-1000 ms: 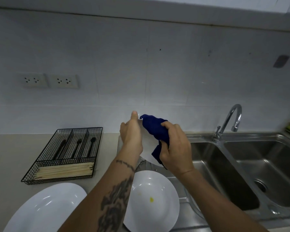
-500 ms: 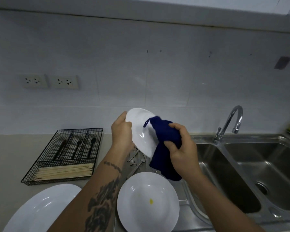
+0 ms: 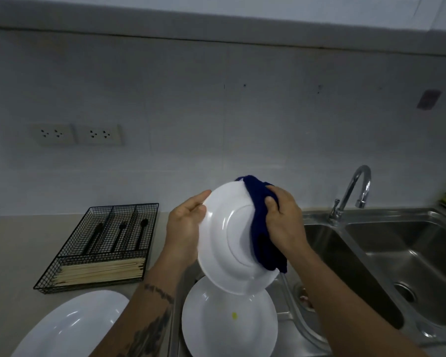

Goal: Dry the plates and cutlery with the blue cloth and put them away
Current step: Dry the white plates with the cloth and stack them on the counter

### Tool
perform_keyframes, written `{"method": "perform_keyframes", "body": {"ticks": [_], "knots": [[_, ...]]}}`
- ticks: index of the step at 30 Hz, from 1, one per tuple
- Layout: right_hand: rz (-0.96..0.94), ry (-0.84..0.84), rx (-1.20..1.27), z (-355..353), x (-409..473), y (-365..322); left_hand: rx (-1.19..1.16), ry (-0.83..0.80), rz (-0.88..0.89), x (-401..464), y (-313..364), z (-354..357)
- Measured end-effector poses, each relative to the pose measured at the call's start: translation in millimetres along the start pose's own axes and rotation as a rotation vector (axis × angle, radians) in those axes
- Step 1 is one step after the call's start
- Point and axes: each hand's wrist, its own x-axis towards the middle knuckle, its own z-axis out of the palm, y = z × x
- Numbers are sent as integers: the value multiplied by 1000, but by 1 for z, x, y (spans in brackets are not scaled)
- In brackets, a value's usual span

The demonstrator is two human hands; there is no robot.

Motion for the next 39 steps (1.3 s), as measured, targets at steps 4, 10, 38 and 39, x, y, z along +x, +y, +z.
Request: {"method": "perform_keyframes", "body": {"ticks": [4, 10, 38, 39], "knots": [[-145, -68, -167, 5, -5, -27, 35, -62, 7, -2, 3, 10], [-443, -220, -564, 2, 5, -41, -96, -28, 49, -4, 16, 4], [-439, -147, -514, -9, -13, -27, 161, 19, 212, 6, 16, -15], [-410, -133, -458, -10, -18, -16, 104, 77, 176, 7, 15, -20]]}}
